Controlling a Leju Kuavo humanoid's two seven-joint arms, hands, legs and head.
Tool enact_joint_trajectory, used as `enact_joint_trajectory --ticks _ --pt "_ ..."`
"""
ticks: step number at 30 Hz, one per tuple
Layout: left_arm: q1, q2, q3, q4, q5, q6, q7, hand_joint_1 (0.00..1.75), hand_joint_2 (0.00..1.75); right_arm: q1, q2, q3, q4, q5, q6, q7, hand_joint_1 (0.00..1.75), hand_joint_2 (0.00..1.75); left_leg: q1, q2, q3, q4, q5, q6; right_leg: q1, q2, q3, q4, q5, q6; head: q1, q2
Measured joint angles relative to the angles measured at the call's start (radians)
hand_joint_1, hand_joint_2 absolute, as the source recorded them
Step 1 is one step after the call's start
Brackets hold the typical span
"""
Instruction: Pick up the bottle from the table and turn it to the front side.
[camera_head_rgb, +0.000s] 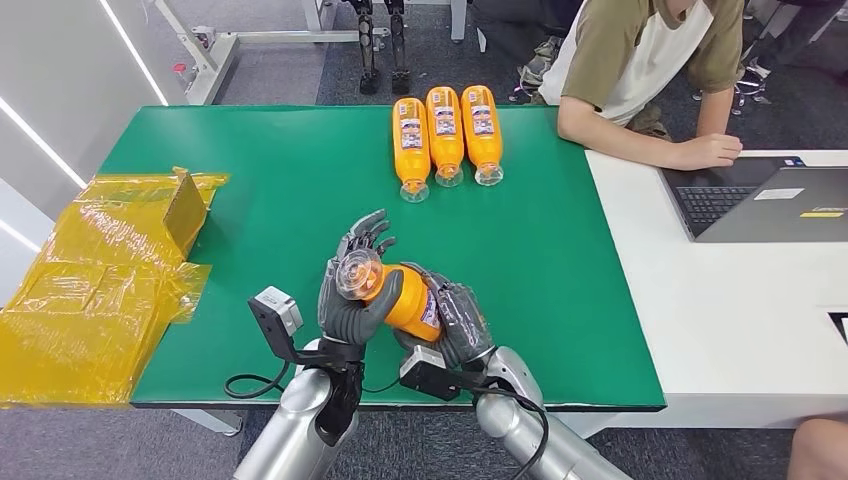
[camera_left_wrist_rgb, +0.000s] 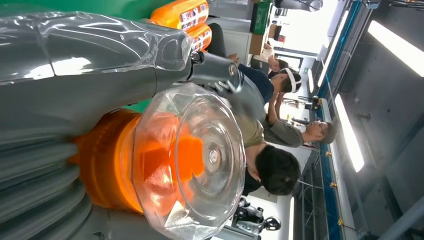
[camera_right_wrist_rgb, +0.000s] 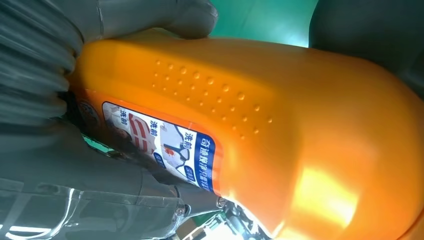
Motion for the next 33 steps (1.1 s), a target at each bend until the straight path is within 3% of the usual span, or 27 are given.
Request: enact_joint_trajectory --ticks 10,11,14,15,25,33 --pt "-0.001 0.000 -0.002 0.000 -0.002 0.001 0.001 1.75 1.75 0.005 0.008 -0.010 0.000 0.001 0.010 0.008 1.75 1.75 0.000 0.000 0.000 0.000 0.000 0.000 0.000 0.000 0.000 0.000 0.000 0.000 0.000 0.000" --pt "0.000 0.000 -0.002 0.000 -0.002 0.001 0.001 1.75 1.75 0.006 0.009 -0.011 0.000 0.001 0.010 0.008 1.63 1.75 0.000 0.000 0.000 0.000 0.000 0.000 0.000 0.000 0.000 0.000 0.000 0.000 0.000 0.000" --pt "0.000 0.000 -0.002 0.000 -0.003 0.003 0.002 1.75 1.75 0.009 0.010 -0.014 -0.003 0.001 0.011 0.011 0.33 1.75 0.000 0.000 0.000 0.000 0.000 0.000 0.000 0.000 0.000 0.000 0.000 0.000 0.000 0.000" --pt "0.000 0.000 -0.002 0.000 -0.004 0.004 0.003 1.75 1.75 0.010 0.011 -0.015 -0.005 0.000 0.011 0.011 0.00 1.75 0.000 0.000 0.000 0.000 0.000 0.000 0.000 0.000 0.000 0.000 0.000 0.000 0.000 0.000" --pt "0.000 0.000 -0.004 -0.011 -0.005 0.084 0.004 1.75 1.75 0.050 0.042 -0.050 -0.073 -0.092 -0.054 -0.044 0.00 1.75 0.000 0.000 0.000 0.000 0.000 0.000 0.000 0.000 0.000 0.000 0.000 0.000 0.000 0.000" --pt "0.021 0.019 0.045 -0.149 -0.043 0.390 -0.051 1.75 1.75 0.127 0.056 -0.064 -0.176 -0.178 -0.134 -0.110 0.00 1.75 0.000 0.000 -0.001 -0.001 0.000 0.000 0.000 0.000 0.000 0.000 -0.001 0.000 0.000 0.000"
